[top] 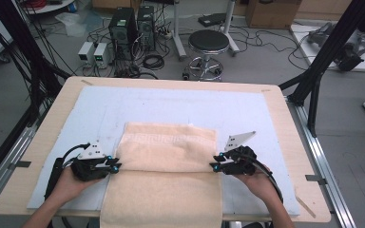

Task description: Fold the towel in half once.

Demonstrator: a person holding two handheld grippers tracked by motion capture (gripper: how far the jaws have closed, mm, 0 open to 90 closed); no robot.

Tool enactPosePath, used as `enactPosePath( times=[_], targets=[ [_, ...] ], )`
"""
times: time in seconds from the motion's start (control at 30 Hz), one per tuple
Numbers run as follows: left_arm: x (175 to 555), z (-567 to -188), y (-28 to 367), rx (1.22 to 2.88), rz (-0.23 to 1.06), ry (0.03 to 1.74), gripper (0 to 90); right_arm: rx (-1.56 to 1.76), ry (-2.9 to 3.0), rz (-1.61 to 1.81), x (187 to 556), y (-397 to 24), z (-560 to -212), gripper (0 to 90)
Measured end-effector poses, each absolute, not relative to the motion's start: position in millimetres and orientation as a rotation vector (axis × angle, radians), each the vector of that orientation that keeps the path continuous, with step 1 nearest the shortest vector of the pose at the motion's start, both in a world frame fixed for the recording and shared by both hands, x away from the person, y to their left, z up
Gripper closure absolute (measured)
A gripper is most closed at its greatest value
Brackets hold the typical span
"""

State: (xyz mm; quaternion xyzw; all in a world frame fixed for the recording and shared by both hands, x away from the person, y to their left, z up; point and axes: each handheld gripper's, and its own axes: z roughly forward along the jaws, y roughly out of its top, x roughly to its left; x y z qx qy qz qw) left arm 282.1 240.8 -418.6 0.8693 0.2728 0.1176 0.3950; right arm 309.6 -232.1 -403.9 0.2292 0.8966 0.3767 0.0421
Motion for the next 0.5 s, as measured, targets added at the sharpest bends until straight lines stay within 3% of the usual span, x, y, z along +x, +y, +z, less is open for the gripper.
enactPosePath(
  times=[0.17,0.5],
  targets=[
    [293.1,-402.1,246.3,2.182,0.321,0.699,58.8,0.758,2.672,1.237,317.5,-241.8,-390.3,46.0],
    [346.5,-401.7,237.7,2.134,0.366,0.828,51.1,0.832,2.613,1.097,361.1,-229.9,-396.2,41.9]
  ],
)
